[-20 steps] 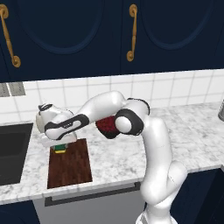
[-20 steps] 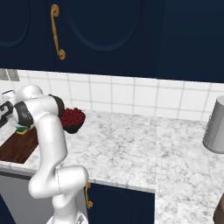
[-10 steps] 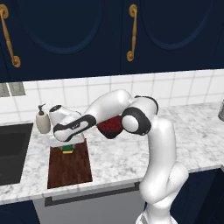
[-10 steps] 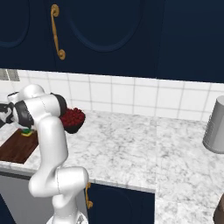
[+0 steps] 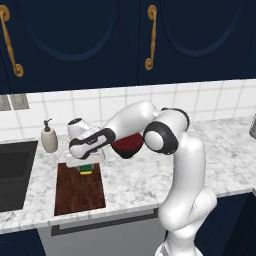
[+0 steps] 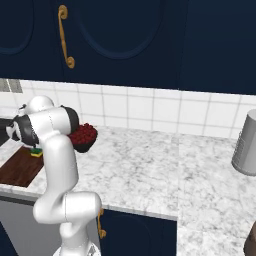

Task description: Pick up the sponge from the counter and clean the cutting board by briefly scrubbing or pressing down on the cutting board. Once finished, release the sponge.

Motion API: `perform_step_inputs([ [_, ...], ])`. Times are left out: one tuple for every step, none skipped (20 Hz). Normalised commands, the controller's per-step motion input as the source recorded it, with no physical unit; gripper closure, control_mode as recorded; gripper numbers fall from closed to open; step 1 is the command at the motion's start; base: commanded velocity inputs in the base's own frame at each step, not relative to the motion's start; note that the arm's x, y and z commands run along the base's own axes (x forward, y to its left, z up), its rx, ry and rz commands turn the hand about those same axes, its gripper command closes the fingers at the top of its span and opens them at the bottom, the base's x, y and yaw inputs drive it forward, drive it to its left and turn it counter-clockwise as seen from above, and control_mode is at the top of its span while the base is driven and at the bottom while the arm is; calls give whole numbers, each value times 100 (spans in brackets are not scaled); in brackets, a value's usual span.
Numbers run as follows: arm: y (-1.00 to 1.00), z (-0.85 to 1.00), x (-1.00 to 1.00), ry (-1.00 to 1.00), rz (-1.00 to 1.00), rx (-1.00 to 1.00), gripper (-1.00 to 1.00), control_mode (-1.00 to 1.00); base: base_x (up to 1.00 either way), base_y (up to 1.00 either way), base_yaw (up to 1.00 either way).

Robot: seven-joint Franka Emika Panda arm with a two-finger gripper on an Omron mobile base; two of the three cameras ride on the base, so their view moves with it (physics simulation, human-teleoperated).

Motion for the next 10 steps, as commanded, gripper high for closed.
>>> perform_step_inputs([
  [-74, -18, -16, 9, 0, 0, 100, -100, 0, 0, 0],
  [-71, -15, -15, 10, 0, 0, 100, -100, 0, 0, 0],
  [-71, -16, -16, 10, 0, 0, 100, -100, 0, 0, 0],
  [-62, -27, -17, 12, 0, 0, 100, -100, 0, 0, 0],
  [-55, -41, -17, 15, 0, 0, 100, -100, 0, 0, 0],
  [-54, -48, -15, 20, 0, 0, 100, -100, 0, 0, 0],
  [-56, -51, -14, 23, 0, 0, 100, -100, 0, 0, 0],
  [-56, -53, -17, 23, 0, 0, 100, -100, 0, 0, 0],
  [-55, -52, -20, 22, 0, 0, 100, -100, 0, 0, 0],
  [-57, -43, -34, 19, 0, 0, 100, -100, 0, 0, 0],
])
